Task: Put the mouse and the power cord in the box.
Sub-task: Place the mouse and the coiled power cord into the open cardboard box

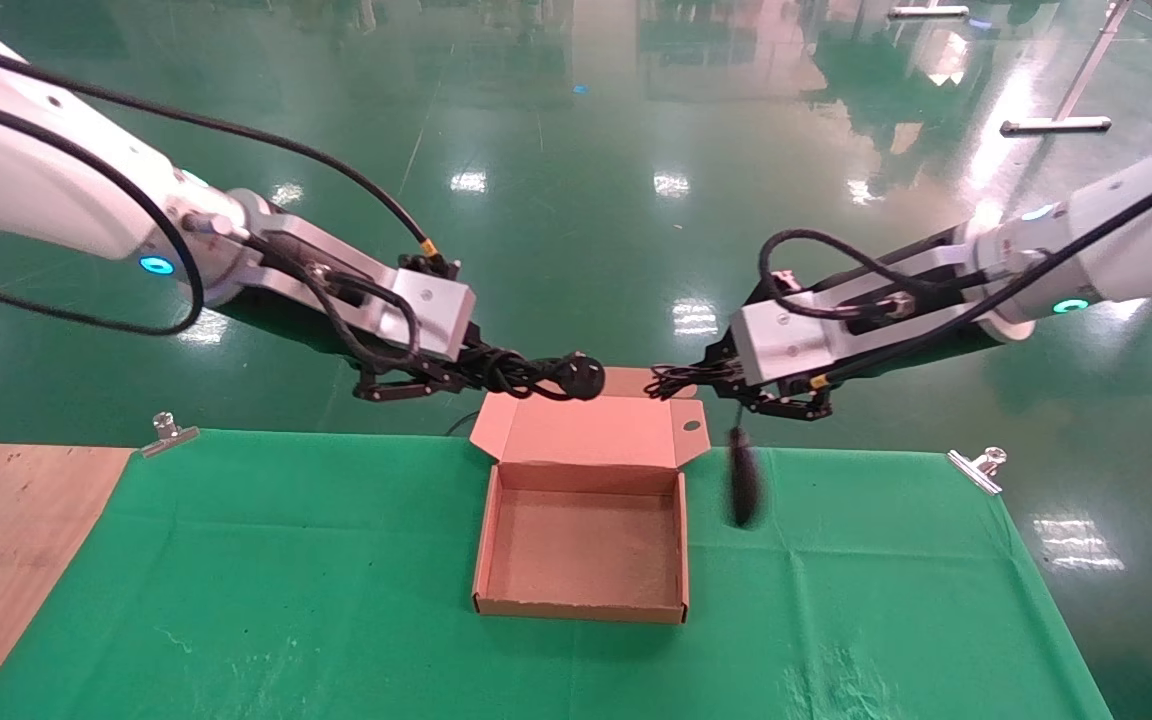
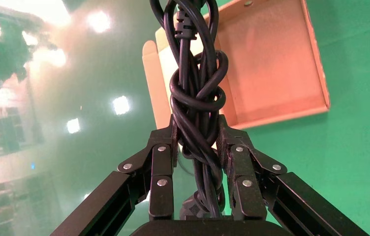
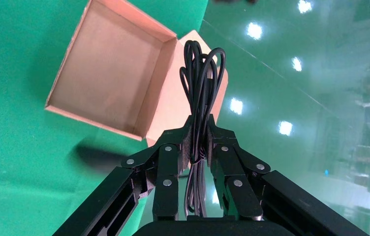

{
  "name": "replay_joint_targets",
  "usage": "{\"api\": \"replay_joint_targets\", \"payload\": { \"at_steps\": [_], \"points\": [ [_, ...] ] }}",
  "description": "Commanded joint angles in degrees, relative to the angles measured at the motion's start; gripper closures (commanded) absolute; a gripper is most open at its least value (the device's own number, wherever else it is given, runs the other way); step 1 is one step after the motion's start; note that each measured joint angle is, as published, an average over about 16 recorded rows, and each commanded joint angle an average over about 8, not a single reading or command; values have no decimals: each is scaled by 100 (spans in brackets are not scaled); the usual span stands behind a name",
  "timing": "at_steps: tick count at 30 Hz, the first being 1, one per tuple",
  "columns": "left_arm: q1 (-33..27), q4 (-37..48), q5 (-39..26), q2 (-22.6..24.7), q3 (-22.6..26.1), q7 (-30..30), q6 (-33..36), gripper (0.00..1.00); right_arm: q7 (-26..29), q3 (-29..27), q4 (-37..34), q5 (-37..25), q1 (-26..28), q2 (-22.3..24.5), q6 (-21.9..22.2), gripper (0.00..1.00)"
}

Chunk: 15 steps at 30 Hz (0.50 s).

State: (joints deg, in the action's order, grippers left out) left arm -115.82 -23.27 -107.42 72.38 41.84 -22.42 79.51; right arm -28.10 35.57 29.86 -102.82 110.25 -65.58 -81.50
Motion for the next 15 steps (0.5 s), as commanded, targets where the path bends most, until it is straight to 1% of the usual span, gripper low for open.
{"api": "replay_joint_targets", "payload": {
  "at_steps": [1, 4, 7, 12, 15],
  "points": [
    [15, 123, 17, 59, -1, -122, -33, 100, -39, 17, -120, -20, 36, -83, 31, 100],
    [109, 341, 71, 136, -52, -368, -355, 100, -132, 22, -321, -26, 77, -165, 87, 100],
    [374, 495, 218, 219, -184, -684, -976, 100, -236, 20, -537, -33, 120, -210, 154, 100],
    [1117, 609, 684, 354, -545, -1243, -2209, 100, -416, 4, -907, -35, 177, -183, 255, 100],
    [1601, 662, 1063, 449, -785, -1444, -2844, 100, -536, -18, -1085, -6, 198, -131, 242, 100]
  ]
}}
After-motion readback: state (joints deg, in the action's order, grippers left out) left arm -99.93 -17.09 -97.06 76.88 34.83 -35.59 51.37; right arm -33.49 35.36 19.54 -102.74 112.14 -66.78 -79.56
